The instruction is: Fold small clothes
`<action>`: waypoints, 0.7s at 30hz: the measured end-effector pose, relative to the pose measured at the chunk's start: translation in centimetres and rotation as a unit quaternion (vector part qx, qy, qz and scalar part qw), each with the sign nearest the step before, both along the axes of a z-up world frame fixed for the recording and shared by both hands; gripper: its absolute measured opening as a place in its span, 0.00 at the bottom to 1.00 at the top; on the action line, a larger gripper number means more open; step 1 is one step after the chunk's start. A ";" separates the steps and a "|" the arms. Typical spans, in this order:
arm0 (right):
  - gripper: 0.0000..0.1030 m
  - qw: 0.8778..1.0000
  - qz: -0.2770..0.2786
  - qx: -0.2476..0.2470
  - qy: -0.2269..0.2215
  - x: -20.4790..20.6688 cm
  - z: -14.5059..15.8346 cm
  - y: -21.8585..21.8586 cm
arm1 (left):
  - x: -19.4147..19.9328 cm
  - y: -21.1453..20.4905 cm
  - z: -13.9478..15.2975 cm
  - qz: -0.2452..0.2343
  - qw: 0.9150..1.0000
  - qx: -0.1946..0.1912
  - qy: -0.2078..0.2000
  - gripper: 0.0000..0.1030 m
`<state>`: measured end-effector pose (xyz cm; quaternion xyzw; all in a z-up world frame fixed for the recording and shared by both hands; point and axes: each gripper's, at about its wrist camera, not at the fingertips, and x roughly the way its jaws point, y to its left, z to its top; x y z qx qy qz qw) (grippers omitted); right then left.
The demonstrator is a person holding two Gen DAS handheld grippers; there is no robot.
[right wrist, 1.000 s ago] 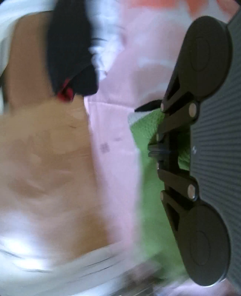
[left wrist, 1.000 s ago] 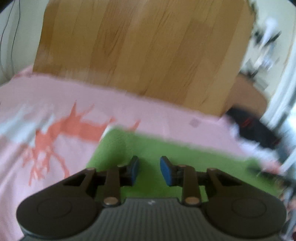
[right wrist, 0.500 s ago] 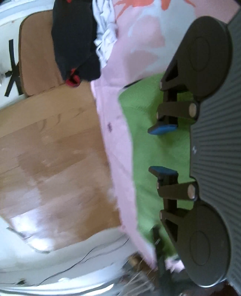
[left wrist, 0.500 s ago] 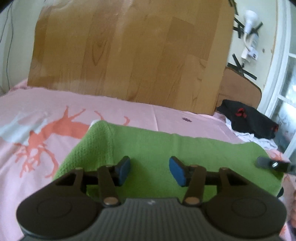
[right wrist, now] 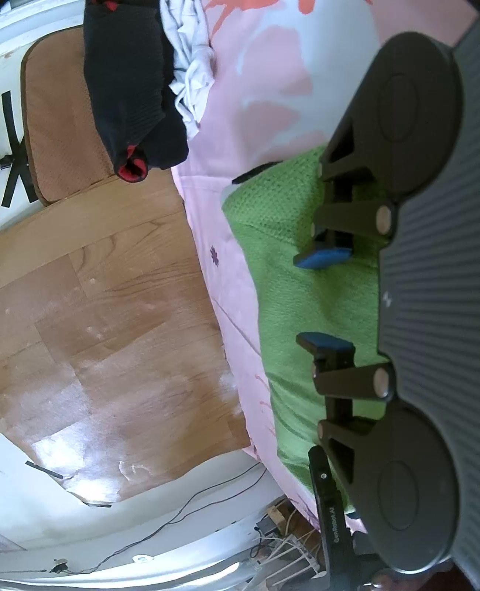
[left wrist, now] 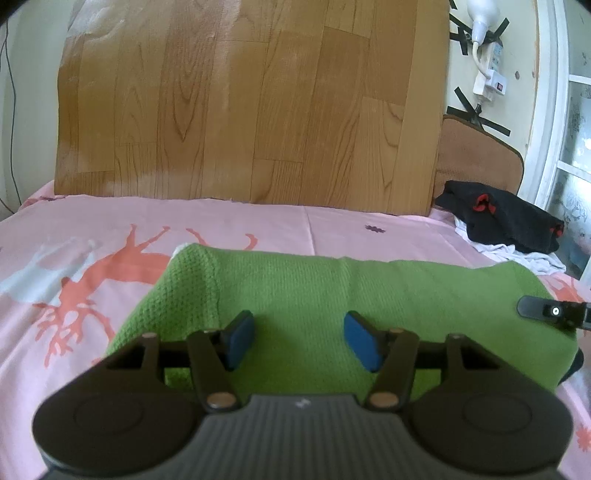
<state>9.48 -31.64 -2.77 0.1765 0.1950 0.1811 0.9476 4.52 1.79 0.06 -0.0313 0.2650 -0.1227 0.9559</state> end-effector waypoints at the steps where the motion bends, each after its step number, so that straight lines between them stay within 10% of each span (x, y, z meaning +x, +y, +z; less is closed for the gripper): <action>1: 0.40 1.000 -0.001 0.002 0.000 0.0 0.0 0.0 | 0.0 0.0 0.0 0.000 1.000 -0.001 0.000 0.54; 21: 0.40 1.000 0.001 0.017 0.003 -0.2 -0.2 -0.3 | 0.2 -0.2 -0.1 -0.026 1.000 -0.008 0.008 0.77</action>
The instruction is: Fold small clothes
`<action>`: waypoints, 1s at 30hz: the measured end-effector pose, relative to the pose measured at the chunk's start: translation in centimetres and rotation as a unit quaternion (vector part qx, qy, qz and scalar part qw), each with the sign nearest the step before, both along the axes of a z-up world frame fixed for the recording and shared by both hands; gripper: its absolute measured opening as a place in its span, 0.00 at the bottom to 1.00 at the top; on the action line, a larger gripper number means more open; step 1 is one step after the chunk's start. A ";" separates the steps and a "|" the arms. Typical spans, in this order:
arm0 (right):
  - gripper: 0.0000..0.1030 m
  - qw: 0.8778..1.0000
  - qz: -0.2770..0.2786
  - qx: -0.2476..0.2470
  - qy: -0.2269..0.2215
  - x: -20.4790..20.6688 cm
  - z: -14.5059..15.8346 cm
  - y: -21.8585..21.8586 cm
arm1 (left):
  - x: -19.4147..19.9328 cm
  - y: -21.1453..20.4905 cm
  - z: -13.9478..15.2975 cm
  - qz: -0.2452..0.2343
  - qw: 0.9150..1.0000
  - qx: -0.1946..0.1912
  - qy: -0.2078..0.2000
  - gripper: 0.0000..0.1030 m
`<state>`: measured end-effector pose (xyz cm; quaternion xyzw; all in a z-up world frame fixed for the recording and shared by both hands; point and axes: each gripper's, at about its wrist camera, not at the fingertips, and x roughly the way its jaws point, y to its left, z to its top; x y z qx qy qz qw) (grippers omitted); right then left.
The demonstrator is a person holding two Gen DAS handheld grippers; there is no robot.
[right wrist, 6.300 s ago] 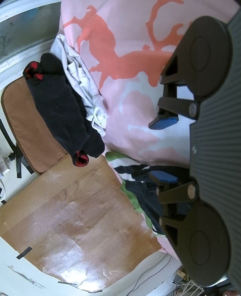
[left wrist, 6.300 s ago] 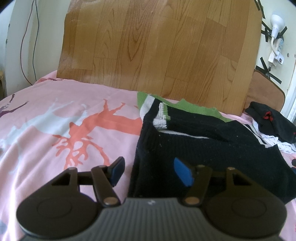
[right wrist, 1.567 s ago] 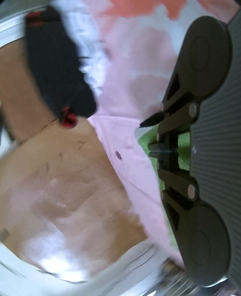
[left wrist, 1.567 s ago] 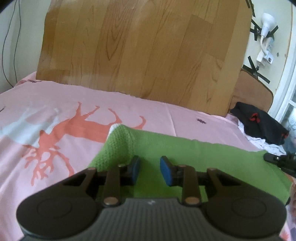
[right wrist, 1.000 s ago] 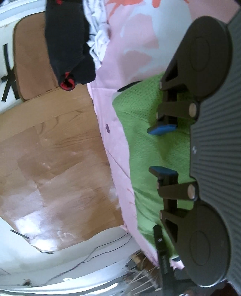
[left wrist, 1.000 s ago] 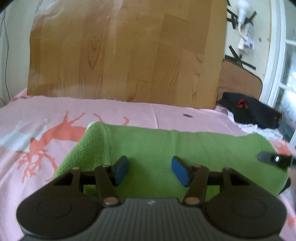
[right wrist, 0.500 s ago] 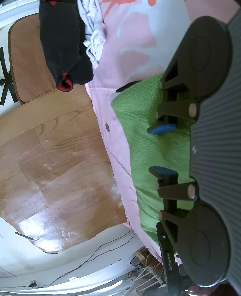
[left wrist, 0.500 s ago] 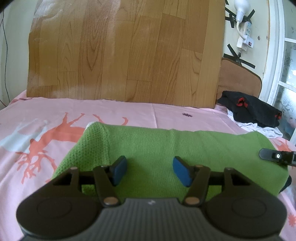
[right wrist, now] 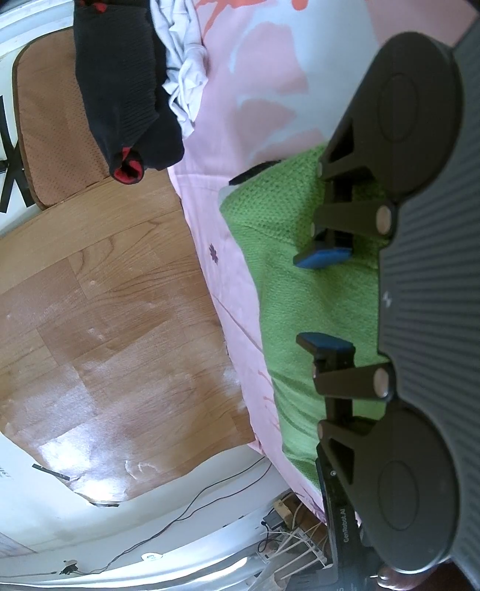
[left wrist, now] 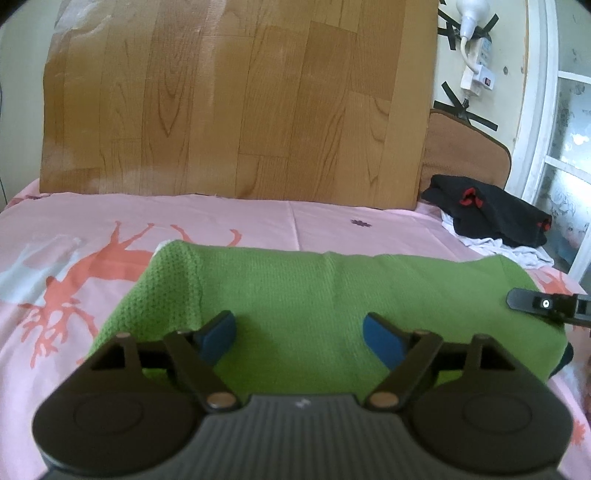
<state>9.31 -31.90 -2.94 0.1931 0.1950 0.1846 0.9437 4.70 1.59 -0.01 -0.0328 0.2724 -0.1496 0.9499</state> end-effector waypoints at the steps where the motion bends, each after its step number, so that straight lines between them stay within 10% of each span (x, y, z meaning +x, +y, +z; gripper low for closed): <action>1: 0.40 1.000 0.000 0.000 0.000 0.0 0.0 0.0 | 0.0 0.0 0.0 0.000 1.000 -0.002 0.000 0.78; 30: 0.40 0.999 -0.015 -0.037 -0.003 -0.5 0.4 1.4 | -0.1 1.1 0.3 -0.008 0.999 -0.044 0.010 0.80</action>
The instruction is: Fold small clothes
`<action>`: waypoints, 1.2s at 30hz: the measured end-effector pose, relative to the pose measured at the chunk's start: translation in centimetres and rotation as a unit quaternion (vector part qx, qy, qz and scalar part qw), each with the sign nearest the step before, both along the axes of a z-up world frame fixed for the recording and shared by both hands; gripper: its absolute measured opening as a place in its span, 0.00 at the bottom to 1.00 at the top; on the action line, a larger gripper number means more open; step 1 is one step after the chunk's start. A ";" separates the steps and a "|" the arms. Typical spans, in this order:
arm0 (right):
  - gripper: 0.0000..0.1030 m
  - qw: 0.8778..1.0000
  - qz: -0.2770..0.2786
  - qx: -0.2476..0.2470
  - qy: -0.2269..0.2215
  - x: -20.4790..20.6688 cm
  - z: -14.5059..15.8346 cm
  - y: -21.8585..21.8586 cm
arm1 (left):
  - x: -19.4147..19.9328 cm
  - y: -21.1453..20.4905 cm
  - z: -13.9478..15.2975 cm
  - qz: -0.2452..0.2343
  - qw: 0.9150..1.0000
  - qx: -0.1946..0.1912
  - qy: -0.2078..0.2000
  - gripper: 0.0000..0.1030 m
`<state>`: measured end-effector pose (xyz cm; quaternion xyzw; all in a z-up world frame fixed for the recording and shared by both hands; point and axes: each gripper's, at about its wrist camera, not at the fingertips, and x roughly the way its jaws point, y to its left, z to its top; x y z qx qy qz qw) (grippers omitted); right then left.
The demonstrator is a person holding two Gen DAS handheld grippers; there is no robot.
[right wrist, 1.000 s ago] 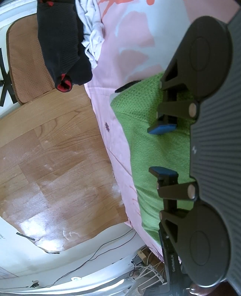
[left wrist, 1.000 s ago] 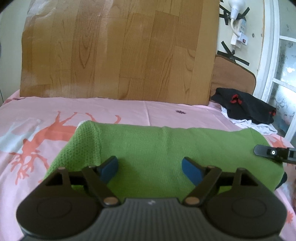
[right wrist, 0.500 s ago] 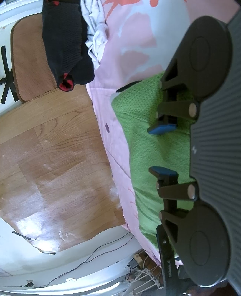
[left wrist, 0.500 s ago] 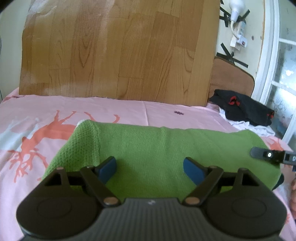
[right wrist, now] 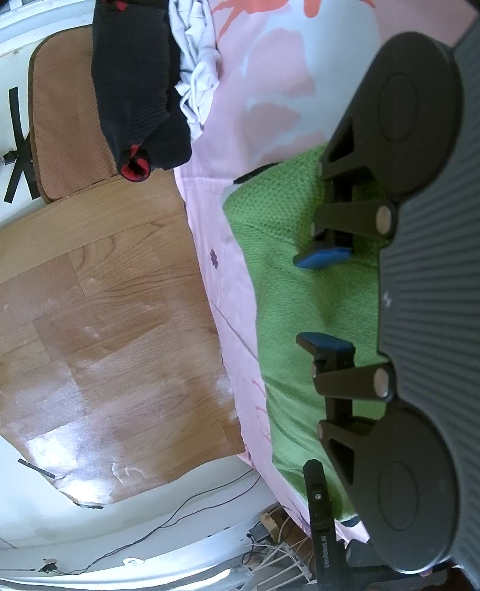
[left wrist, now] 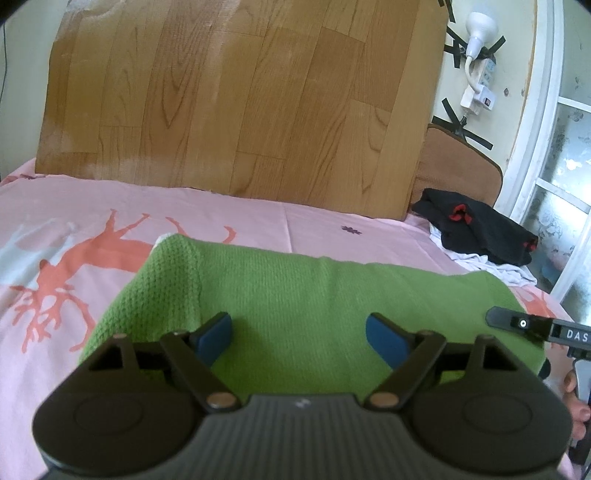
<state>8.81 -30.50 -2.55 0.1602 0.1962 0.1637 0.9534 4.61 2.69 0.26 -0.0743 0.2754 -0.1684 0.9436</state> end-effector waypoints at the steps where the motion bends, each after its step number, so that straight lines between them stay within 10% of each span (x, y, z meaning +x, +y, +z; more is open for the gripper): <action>1: 0.40 1.000 -0.001 -0.001 0.000 0.0 0.0 0.1 | 0.0 0.0 0.0 0.000 1.000 0.000 0.000 0.80; 36: 0.40 1.000 -0.002 -0.006 0.000 -0.1 0.0 0.2 | 0.0 0.1 0.1 -0.001 1.000 -0.007 0.001 0.81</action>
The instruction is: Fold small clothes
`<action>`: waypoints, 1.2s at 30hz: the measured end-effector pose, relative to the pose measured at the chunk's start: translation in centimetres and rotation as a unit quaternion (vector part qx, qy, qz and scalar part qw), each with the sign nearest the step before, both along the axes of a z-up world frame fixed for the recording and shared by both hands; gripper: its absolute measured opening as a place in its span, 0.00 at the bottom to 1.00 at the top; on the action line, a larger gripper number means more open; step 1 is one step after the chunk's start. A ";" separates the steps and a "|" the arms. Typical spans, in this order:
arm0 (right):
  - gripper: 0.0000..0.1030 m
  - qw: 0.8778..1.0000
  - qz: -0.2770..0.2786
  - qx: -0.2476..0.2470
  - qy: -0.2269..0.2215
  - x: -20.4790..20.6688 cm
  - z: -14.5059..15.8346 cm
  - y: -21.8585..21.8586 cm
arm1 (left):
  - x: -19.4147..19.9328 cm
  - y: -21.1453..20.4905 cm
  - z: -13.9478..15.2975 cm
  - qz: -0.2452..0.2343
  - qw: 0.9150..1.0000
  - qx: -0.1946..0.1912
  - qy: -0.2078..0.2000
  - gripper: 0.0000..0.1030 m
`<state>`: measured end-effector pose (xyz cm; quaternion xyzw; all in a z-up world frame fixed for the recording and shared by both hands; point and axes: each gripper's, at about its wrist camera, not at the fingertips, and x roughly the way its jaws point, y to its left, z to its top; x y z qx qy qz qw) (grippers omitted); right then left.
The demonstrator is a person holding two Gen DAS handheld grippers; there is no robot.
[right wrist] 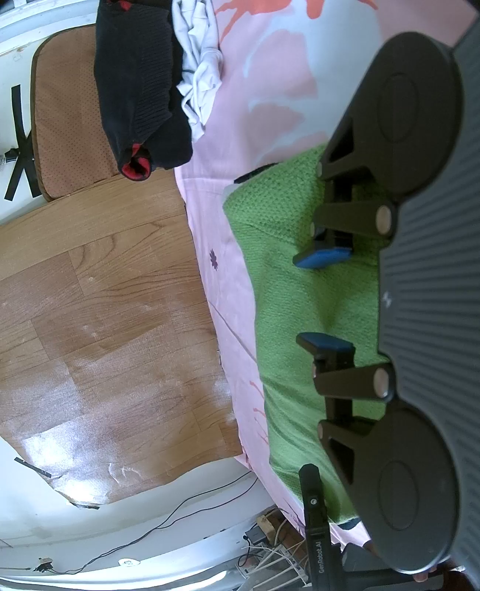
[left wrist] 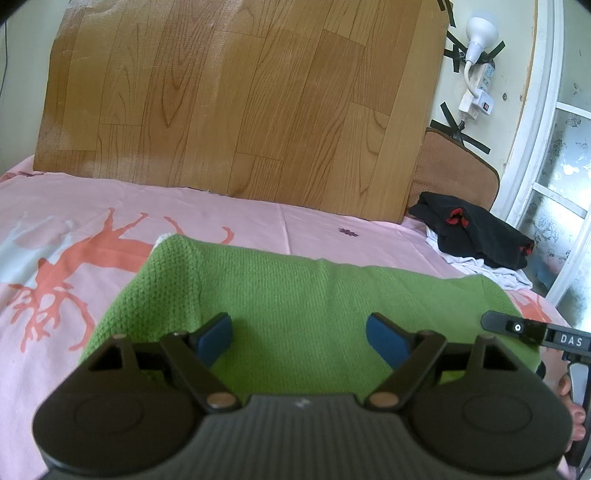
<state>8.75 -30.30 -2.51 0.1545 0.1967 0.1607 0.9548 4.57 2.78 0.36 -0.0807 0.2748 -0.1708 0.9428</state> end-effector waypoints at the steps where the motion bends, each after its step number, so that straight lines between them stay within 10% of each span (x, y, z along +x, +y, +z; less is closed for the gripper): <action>1: 0.40 1.000 0.000 0.000 0.000 0.0 0.0 0.0 | 0.0 0.0 0.0 0.000 1.000 0.000 0.000 0.81; 36: 0.40 1.000 -0.001 0.002 0.000 -0.1 0.0 0.1 | -0.6 -0.2 0.2 0.001 1.000 0.006 -0.023 0.86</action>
